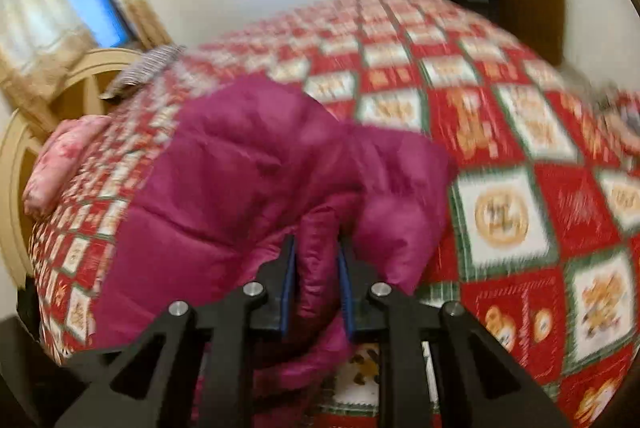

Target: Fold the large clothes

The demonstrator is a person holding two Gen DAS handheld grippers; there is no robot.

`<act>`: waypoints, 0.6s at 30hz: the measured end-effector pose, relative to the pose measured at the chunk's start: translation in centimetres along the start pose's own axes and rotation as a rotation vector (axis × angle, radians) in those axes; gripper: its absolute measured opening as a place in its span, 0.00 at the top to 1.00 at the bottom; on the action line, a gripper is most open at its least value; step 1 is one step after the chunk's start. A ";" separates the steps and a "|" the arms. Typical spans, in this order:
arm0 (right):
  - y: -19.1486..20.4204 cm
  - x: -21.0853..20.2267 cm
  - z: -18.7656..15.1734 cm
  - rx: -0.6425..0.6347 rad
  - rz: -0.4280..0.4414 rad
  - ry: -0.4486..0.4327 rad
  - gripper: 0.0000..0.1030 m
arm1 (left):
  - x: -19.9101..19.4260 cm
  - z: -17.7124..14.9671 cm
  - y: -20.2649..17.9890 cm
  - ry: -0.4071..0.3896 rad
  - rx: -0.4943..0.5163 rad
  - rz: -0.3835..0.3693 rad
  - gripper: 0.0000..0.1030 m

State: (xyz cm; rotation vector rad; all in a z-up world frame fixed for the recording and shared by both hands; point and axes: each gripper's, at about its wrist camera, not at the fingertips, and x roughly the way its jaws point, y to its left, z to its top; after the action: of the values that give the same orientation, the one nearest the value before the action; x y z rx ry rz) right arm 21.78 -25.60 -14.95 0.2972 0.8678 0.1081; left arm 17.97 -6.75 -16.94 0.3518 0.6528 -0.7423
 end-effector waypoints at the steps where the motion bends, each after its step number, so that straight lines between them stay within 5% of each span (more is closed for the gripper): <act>1: -0.9 0.6 -0.3 0.035 0.017 0.018 0.83 | -0.5 -0.1 0.3 0.011 0.007 -0.015 0.78; 4: -2.4 2.0 -1.4 0.103 0.084 0.047 0.84 | -2.2 -0.3 0.4 0.047 0.052 -0.049 0.72; 7: -2.1 2.5 -1.7 0.064 0.062 0.035 0.85 | -4.4 -0.7 0.3 0.044 0.135 -0.056 0.58; 11: -2.5 2.6 -1.8 0.090 0.096 0.035 0.85 | -7.7 -1.5 0.4 0.023 0.222 -0.068 0.54; 15: -3.1 2.4 -2.3 0.112 0.144 0.020 0.85 | -10.6 -1.3 3.5 -0.002 0.143 -0.149 0.47; 18: -3.4 2.4 -2.5 0.120 0.159 0.009 0.85 | -11.9 0.5 7.9 -0.051 -0.020 -0.191 0.36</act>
State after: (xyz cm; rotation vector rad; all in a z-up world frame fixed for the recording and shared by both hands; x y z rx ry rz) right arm 21.30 -27.82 -19.23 0.4787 0.8603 0.2059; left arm 17.26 4.48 -8.19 0.2527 0.6507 -0.9235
